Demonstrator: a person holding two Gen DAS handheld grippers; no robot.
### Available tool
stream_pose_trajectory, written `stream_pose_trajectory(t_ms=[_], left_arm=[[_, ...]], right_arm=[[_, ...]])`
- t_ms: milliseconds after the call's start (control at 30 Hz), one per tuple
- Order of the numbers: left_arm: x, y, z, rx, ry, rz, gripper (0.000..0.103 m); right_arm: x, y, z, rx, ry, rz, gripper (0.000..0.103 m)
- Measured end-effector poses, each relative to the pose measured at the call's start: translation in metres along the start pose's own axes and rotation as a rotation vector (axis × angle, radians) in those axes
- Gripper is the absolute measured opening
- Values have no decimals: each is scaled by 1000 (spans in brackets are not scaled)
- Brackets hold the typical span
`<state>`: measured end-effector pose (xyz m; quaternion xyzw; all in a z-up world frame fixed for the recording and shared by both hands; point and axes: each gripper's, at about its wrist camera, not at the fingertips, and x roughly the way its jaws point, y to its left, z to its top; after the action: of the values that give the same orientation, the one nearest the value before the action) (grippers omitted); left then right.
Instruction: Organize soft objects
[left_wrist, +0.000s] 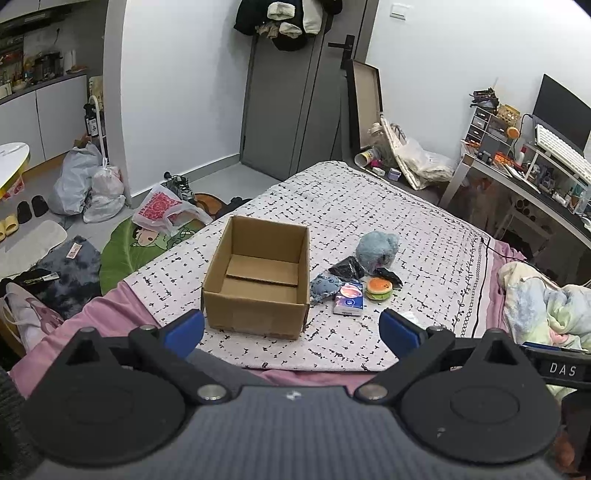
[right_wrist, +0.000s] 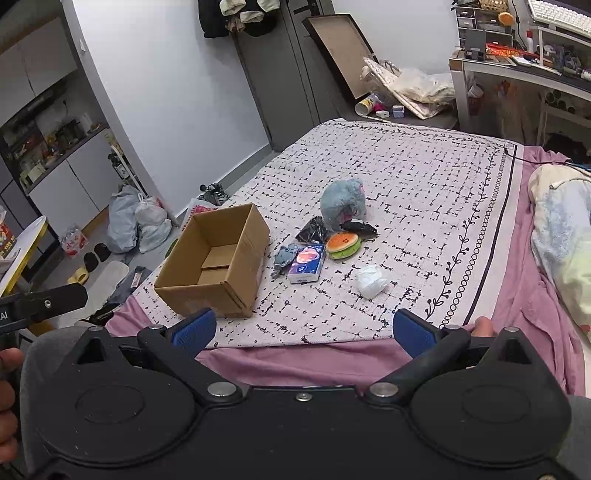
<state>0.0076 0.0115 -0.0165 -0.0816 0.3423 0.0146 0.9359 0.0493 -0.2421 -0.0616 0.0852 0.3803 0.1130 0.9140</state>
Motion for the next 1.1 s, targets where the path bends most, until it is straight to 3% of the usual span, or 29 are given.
stream_pose_trajectory(t_ms=[767, 1100], left_arm=[[1, 0, -1, -10, 10, -1, 100], [18, -8, 5, -22, 8, 12, 100]], right_arm=[[-1, -5, 1, 0, -2, -14, 103], [13, -12, 12, -18, 12, 59, 103]])
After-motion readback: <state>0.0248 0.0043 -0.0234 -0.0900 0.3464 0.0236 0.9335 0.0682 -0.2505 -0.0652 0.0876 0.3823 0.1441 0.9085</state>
